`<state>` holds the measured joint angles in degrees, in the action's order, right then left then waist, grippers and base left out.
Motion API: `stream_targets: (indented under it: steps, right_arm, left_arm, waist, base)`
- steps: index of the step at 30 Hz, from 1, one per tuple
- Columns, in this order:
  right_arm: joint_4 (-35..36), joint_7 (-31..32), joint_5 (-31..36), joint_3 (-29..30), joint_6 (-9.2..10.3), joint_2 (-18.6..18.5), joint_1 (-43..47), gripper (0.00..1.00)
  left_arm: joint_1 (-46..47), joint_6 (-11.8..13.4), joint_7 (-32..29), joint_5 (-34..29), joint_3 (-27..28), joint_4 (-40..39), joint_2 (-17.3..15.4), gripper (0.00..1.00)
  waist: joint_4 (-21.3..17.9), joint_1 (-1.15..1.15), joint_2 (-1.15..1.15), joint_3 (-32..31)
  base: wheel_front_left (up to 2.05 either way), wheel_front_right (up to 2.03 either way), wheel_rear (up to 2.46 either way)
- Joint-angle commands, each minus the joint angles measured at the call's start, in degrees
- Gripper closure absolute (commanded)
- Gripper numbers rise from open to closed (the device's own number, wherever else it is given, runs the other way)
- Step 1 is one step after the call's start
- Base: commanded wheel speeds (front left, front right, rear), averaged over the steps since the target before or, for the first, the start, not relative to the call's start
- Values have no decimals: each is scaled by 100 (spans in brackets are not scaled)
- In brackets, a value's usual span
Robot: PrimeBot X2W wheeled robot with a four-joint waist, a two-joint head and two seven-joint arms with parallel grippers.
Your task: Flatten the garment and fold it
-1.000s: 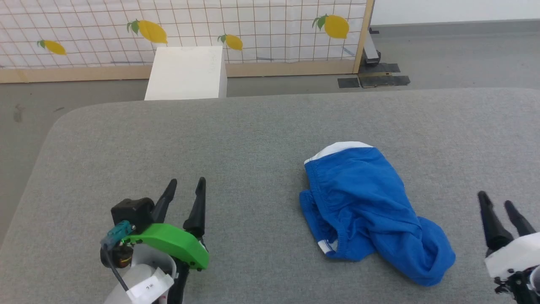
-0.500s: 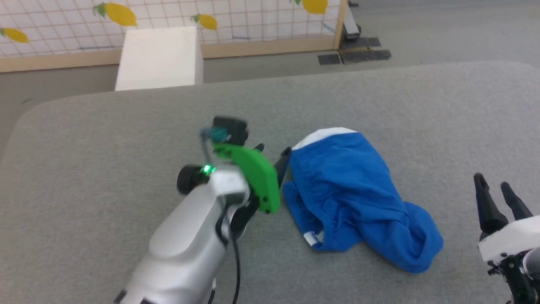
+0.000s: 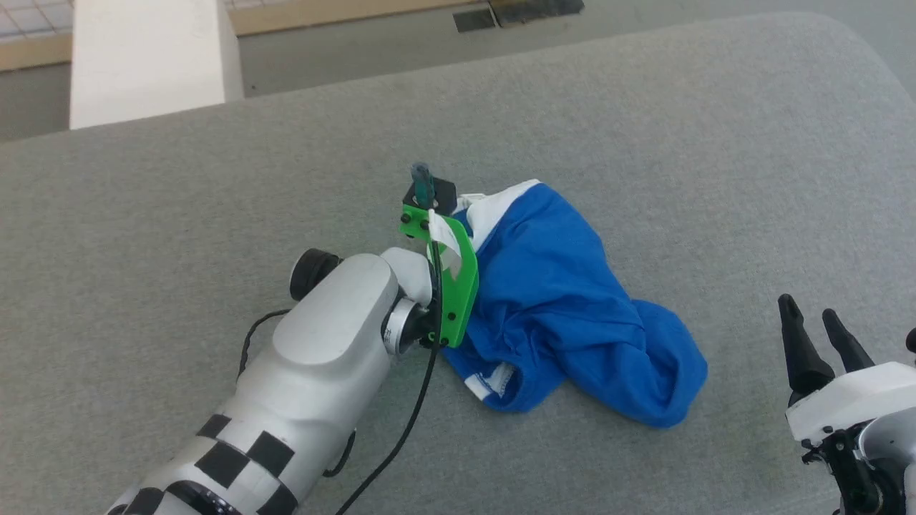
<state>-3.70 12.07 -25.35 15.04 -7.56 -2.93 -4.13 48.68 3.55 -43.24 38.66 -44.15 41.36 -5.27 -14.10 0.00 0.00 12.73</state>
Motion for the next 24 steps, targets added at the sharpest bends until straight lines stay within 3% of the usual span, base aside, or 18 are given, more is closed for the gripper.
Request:
stream_targets:
  steps: [1, 4, 5, 7, 17, 24]
  right_arm:
    - [-32, -55, -30, -14, 8, 5, -104, 0]
    - [-85, -87, -12, -36, 8, 5, -142, 0]
    - [-90, -93, -9, -41, 8, 5, -161, 0]
    - [-97, -95, 15, -57, 8, 5, -196, 0]
    - [-167, -22, 223, 50, 8, 5, -131, 0]
    - [-158, 101, 311, 115, 8, 5, 40, 0]
  left_arm:
    - [17, -36, -100, 21, -58, 65, 12, 0]
    - [-60, -72, -301, 32, -177, 152, 30, 0]
    - [-81, -83, -345, 40, -204, 165, 37, 39]
    - [-119, -110, -346, 66, -230, 159, 56, 100]
    - [-289, -165, 763, 806, 605, -467, 136, 100]
    - [-836, 45, 1226, 1160, 1245, -1343, -364, 100]
  waist:
    - [-155, 0, 0, 188]
    - [-111, 0, 0, 193]
    - [-90, 0, 0, 190]
    - [-31, 0, 0, 174]
    - [543, 0, 0, -245]
    - [983, 0, 0, -678]
  base:
    - [0, 0, 0]
    - [0, 0, 0]
    - [0, 0, 0]
    - [0, 0, 0]
    - [0, 0, 0]
    - [0, 0, 0]
